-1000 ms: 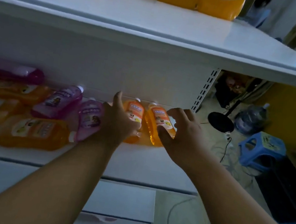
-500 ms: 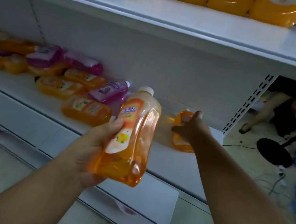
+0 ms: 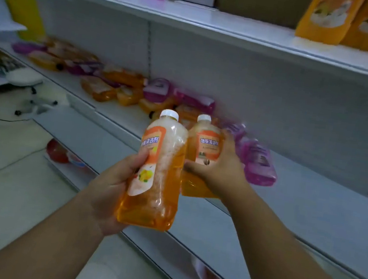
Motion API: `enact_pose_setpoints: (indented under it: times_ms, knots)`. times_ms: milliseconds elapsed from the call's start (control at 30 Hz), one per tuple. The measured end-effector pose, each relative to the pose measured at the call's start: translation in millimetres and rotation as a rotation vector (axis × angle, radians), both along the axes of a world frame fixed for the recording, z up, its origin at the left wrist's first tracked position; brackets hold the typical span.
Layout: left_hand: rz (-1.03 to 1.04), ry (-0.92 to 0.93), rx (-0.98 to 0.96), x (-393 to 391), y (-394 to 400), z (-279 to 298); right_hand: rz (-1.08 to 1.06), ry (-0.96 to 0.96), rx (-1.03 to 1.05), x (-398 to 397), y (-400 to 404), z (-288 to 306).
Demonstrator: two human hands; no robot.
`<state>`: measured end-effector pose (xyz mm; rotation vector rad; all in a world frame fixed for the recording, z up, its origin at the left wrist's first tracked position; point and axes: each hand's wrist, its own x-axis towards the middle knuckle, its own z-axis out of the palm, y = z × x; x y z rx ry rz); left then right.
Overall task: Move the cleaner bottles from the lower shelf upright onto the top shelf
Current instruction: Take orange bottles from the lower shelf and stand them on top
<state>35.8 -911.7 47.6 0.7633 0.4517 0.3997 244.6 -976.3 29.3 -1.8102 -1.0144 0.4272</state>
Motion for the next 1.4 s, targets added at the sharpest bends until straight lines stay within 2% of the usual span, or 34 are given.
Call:
enact_pose_setpoints:
  times_ms: [100, 167, 233, 433, 600, 933, 1200, 1400]
  knots:
    - [0.101, 0.001, 0.108, -80.6, 47.5, 12.1, 0.076, 0.089, 0.061, -81.6, 65.8, 2.7]
    - [0.191, 0.022, 0.164, -110.1, 68.2, 20.4, 0.078, 0.078, 0.086, -114.0, 93.3, 6.4]
    - [0.341, 0.030, 0.209, -180.6, 110.7, 30.0, 0.148, 0.038, 0.112, -182.7, 154.7, 15.3]
    - [0.478, 0.036, 0.301, -263.6, 212.5, 49.1, 0.288, -0.029, 0.162, -258.8, 276.1, 45.6]
    - [0.587, 0.041, 0.409, -286.5, 334.3, 65.4, 0.323, -0.072, 0.252, -286.2, 401.9, 74.1]
    - [0.724, 0.030, 0.597, -358.0, 559.4, 133.0, 0.418, -0.113, 0.455, -355.9, 639.1, 163.5]
    - [0.621, -0.050, 0.746, -402.9, 753.4, 169.3, 0.279, -0.192, 0.600, -396.2, 779.3, 204.9]
    - [0.528, -0.012, 0.832, -373.8, 880.3, 204.4, 0.161, -0.249, 0.637, -381.1, 853.0, 238.8]
